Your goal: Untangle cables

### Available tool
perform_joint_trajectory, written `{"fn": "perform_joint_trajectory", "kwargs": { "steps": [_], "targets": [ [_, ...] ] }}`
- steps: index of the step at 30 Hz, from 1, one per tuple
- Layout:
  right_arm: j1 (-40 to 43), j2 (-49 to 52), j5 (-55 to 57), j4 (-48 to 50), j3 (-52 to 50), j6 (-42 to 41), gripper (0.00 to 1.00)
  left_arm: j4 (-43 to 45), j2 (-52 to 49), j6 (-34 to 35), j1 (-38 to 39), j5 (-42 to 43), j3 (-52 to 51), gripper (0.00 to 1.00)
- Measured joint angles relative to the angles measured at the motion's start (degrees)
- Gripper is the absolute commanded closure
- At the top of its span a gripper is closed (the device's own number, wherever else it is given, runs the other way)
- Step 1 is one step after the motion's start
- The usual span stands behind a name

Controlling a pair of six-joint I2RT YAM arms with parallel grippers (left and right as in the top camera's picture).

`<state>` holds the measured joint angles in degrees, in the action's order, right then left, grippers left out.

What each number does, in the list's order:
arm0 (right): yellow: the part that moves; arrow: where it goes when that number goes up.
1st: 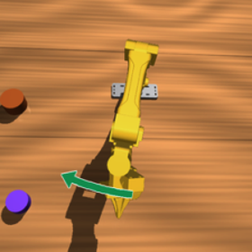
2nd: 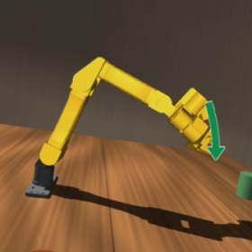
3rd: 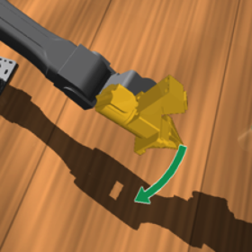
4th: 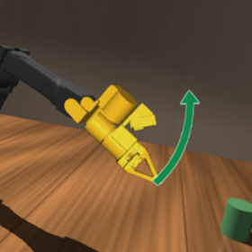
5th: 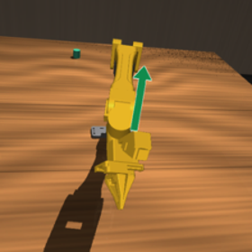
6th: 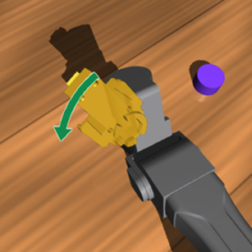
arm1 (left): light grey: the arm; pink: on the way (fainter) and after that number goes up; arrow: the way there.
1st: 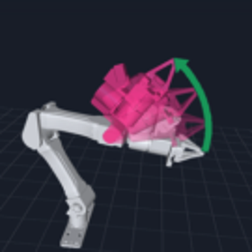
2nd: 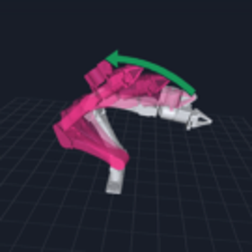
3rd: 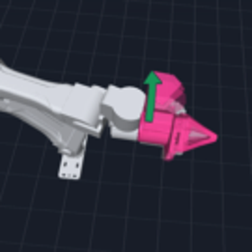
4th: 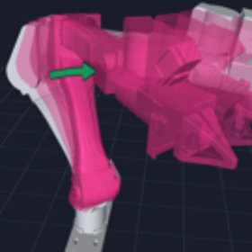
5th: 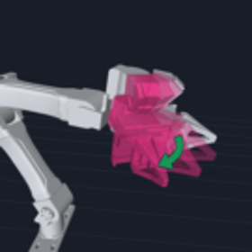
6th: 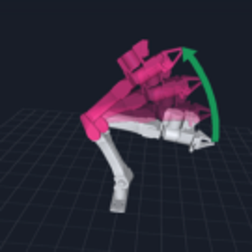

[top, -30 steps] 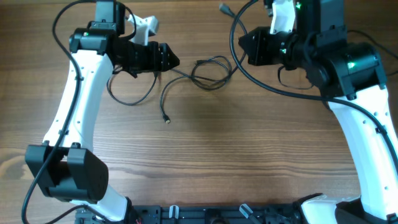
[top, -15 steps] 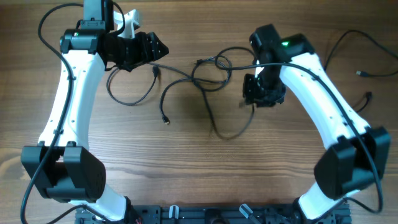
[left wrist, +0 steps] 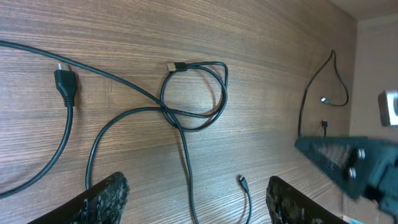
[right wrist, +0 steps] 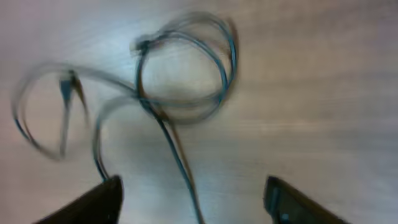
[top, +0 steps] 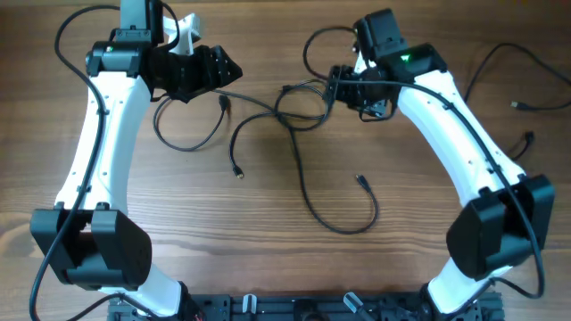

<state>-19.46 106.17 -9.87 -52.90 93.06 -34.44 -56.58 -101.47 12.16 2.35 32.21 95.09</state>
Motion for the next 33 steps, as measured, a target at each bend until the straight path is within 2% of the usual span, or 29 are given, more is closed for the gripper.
{"fn": "perform_joint_trajectory", "kwargs": {
  "steps": [4,12,16,17,18,23,29,33],
  "targets": [
    [-0.5,6.8,1.0,5.0,-0.3,-8.5,0.36,0.0,0.0,0.2,0.0,0.0,0.0,0.26],
    [-1.3,16.8,1.0,9.1,-1.8,-12.7,0.43,0.0,0.0,0.2,0.0,0.0,0.0,0.26],
    [-1.9,19.3,1.2,11.9,-1.7,-14.0,0.52,0.0,0.0,0.2,0.0,0.0,0.0,0.26],
    [-1.9,19.5,1.9,13.2,-1.7,-14.4,0.59,0.0,0.0,0.2,0.0,0.0,0.0,0.26],
    [-1.9,19.5,2.2,13.2,-1.7,-14.4,0.62,-0.2,0.0,0.2,0.0,0.0,0.0,0.26],
    [-3.2,19.7,8.5,14.1,-1.7,-10.7,0.68,-1.1,0.0,0.2,0.0,-0.2,0.0,0.26],
    [-4.1,20.0,13.6,14.4,-1.7,1.6,0.69,-1.3,0.0,0.2,0.0,-0.2,0.0,0.26],
    [-4.1,20.0,14.2,13.1,-1.7,3.1,0.78,-1.3,0.0,0.2,0.0,-0.2,0.0,0.26]
  ]
}}
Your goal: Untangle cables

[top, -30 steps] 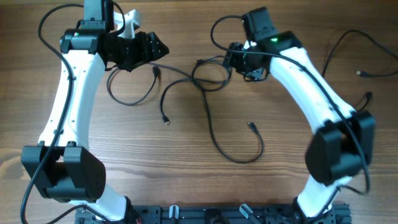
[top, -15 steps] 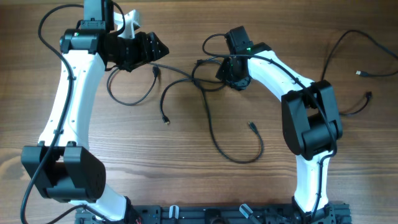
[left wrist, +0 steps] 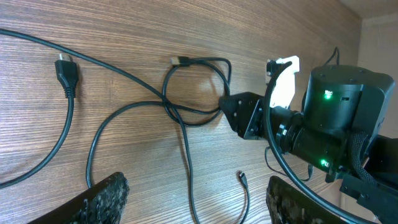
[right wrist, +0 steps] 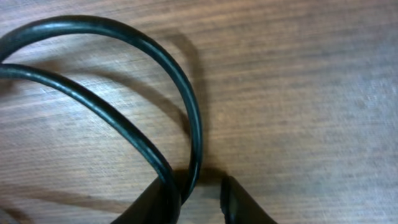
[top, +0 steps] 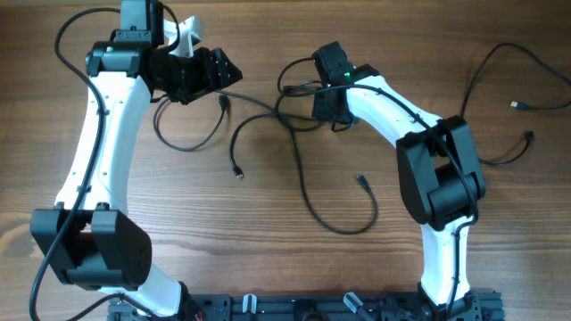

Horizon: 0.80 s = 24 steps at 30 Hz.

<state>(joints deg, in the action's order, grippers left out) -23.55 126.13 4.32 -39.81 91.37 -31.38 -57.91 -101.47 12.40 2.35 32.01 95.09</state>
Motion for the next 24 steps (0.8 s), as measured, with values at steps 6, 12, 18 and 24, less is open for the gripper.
{"fn": "perform_joint_trajectory", "kwargs": {
  "steps": [6,12,18,24],
  "targets": [
    [0.1,0.0,-2.4,-4.3,0.5,-6.7,0.96,-0.2,0.0,0.0,0.0,0.0,0.0,0.26],
    [1.5,0.0,-8.5,-9.1,1.5,-4.2,0.96,-0.4,0.0,0.0,0.0,0.0,0.0,0.26],
    [2.9,-4.9,-21.7,-11.8,4.0,9.9,0.96,-0.6,0.0,0.0,0.0,0.0,0.0,0.26],
    [2.7,-24.5,-19.2,-13.3,6.1,13.4,0.96,-0.6,0.0,0.0,0.0,0.0,0.0,0.25]
  ]
}}
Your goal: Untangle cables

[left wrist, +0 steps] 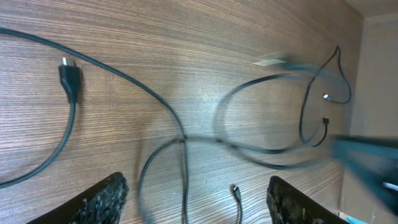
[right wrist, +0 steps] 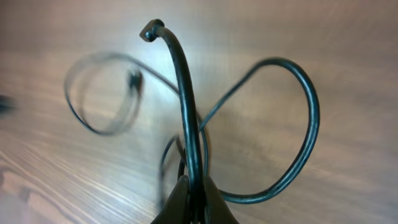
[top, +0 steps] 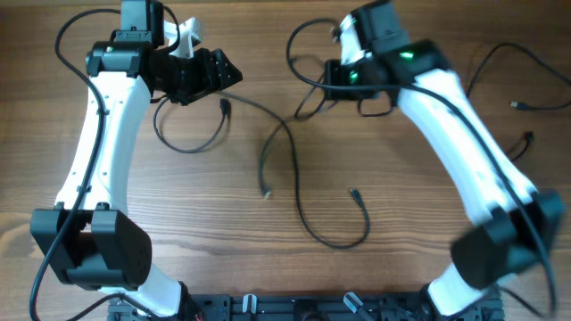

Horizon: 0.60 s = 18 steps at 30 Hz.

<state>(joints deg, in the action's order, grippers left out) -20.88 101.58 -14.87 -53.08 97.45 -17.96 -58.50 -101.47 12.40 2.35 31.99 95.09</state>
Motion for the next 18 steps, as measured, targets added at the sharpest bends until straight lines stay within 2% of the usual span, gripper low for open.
{"fn": "perform_joint_trajectory", "kwargs": {
  "steps": [3,10,18],
  "targets": [
    [0.0,-6.4,2.7,0.9,0.4,0.5,0.96,0.0,0.0,0.0,0.0,0.0,0.0,0.25],
    [1.5,-14.5,4.5,3.0,0.4,-1.4,0.96,0.0,0.0,0.0,0.0,-0.3,0.0,0.25],
    [9.8,-23.0,4.7,2.9,0.4,-3.9,0.96,-0.2,0.0,0.0,0.0,-0.7,0.0,0.25]
  ]
}}
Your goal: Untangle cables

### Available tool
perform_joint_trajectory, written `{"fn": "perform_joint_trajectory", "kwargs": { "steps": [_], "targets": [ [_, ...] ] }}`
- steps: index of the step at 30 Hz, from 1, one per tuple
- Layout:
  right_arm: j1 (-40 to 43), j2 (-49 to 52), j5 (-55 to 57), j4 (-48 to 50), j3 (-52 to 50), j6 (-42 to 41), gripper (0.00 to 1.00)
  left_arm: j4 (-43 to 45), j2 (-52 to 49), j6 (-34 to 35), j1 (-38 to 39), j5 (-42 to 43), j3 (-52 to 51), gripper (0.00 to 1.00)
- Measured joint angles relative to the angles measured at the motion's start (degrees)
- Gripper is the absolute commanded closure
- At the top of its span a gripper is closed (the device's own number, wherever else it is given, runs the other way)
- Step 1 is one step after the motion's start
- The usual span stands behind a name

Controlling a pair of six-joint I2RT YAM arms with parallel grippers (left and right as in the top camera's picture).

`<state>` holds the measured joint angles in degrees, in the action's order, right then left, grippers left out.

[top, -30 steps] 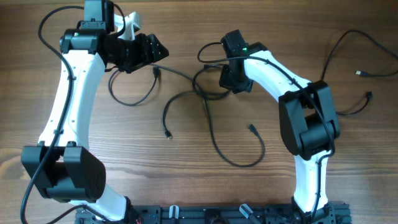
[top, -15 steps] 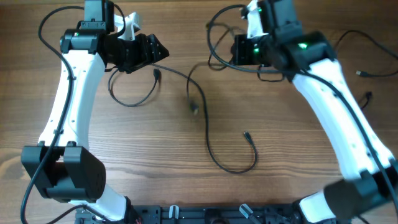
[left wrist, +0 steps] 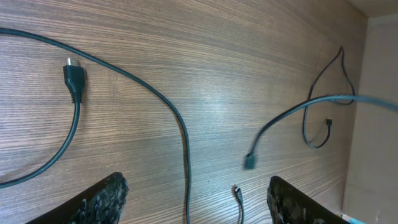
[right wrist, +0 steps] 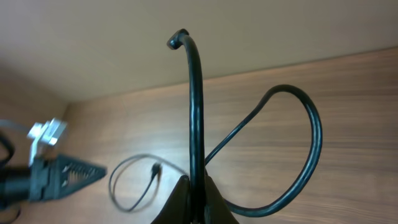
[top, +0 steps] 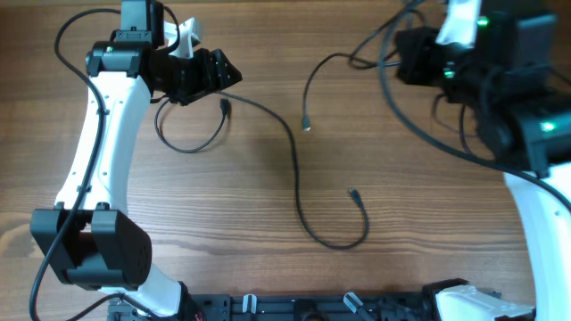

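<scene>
My right gripper (right wrist: 198,190) is shut on a thick black cable (right wrist: 194,106) and holds it high above the table's far right (top: 403,49). That cable (top: 323,64) trails left through the air, and its plug (top: 306,126) hangs free. A second black cable (top: 294,160) lies alone on the wood, running from a loop under my left gripper down to its small end (top: 354,193). My left gripper (top: 223,71) hovers open at the far left, with the lying cable (left wrist: 180,124) and its plug (left wrist: 73,78) below it and nothing between the fingers (left wrist: 106,196).
A thin dark cable (left wrist: 323,93) with small plugs lies at the table's far right edge, beyond the lifted cable (left wrist: 280,118). The lying cable curls into a loop (top: 187,134) beside the left arm. The wooden table (top: 178,232) stretches bare towards the front.
My right gripper, still shut on the cable, is now higher and further right. The held cable has come away from the lying one, and its plug end now hangs in the air.
Both grippers were open, with two cables knotted in a loop at the table's middle. Then my right gripper was down at that loop. Then it was shut on one strand and lifted. Now the cables are apart. The left arm has stayed put.
</scene>
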<state>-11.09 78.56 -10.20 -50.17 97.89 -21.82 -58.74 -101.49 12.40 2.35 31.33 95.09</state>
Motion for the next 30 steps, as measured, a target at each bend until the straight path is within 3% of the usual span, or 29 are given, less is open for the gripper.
{"fn": "perform_joint_trajectory", "kwargs": {
  "steps": [5,6,15,22,28,29,30],
  "targets": [
    [11.2,-0.3,-0.6,-1.0,0.0,-0.5,0.96,0.0,0.0,0.0,0.0,0.0,0.0,0.25],
    [19.3,-0.3,-0.6,-1.0,0.0,-0.7,0.96,0.0,0.0,0.0,0.0,0.0,0.0,0.25],
    [47.1,2.3,-2.2,-1.0,0.0,-1.7,0.96,0.0,0.0,0.0,0.0,0.0,0.0,0.25],
    [59.8,6.8,-2.2,-4.2,0.0,-4.3,0.96,0.0,0.0,0.0,0.0,0.0,0.0,0.25],
    [62.5,14.5,1.7,-6.2,0.0,-6.1,0.95,0.0,0.0,0.0,0.0,0.0,0.0,0.25],
    [62.5,16.0,2.1,-6.3,0.0,-6.3,0.93,0.0,0.0,0.0,0.0,0.0,0.0,0.25],
    [62.5,17.8,2.6,-6.3,0.0,-6.4,0.72,0.0,0.0,0.0,0.0,0.0,0.0,0.25]
  ]
}}
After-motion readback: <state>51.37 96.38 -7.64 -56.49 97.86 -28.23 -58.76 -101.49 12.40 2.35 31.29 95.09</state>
